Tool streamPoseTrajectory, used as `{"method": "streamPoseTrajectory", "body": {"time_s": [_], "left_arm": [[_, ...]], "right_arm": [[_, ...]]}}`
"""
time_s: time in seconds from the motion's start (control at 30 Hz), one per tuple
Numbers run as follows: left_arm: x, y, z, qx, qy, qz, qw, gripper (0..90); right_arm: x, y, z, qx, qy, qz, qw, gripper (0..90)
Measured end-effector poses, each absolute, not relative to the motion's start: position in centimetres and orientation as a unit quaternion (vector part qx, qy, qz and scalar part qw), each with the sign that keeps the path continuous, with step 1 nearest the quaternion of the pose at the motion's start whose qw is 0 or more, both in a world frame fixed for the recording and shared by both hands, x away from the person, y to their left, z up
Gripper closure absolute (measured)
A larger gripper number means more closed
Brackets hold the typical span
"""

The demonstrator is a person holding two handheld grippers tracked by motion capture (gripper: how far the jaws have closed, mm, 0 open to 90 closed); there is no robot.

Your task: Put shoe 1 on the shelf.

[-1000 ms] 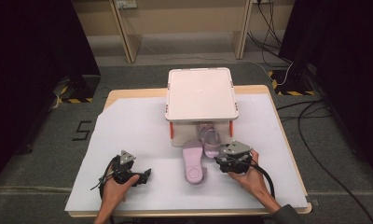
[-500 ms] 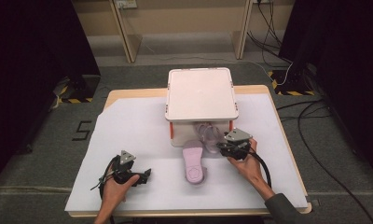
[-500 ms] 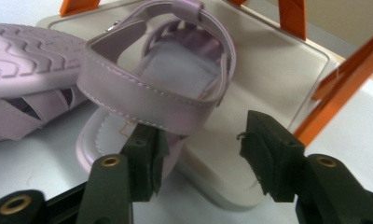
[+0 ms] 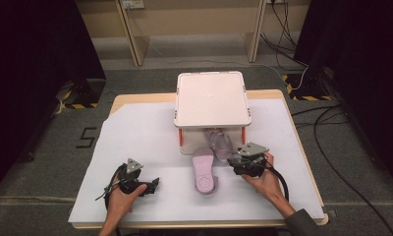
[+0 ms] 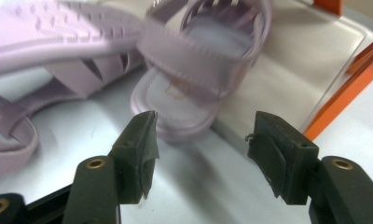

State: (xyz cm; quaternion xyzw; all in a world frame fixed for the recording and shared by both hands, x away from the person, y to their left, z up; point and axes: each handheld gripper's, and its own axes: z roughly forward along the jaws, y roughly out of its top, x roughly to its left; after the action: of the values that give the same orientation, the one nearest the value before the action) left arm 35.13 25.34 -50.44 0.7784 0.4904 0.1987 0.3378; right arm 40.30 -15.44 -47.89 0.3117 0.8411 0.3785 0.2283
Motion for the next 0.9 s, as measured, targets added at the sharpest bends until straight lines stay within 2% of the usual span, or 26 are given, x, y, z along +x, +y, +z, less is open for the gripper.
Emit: {"method": "streamPoseTrajectory", "body": {"time_s": [0.23, 0.57, 0.9], "left_arm": [[35.1, 25.3, -50.4, 0.779, 0.490, 0.199, 0.337, 0.0], [35.1, 25.3, -50.4, 0.779, 0.490, 0.198, 0.338, 0.0], [35.1, 25.4, -50.4, 0.778, 0.491, 0.198, 0.338, 0.0]], "right_arm": [[41.3, -15.0, -48.1, 0.310, 0.837, 0.388, 0.231, 50.9], [44.1, -12.7, -48.3, 0.328, 0.826, 0.394, 0.235, 52.9], [45.6, -10.5, -48.3, 0.323, 0.828, 0.403, 0.218, 55.0]]}}
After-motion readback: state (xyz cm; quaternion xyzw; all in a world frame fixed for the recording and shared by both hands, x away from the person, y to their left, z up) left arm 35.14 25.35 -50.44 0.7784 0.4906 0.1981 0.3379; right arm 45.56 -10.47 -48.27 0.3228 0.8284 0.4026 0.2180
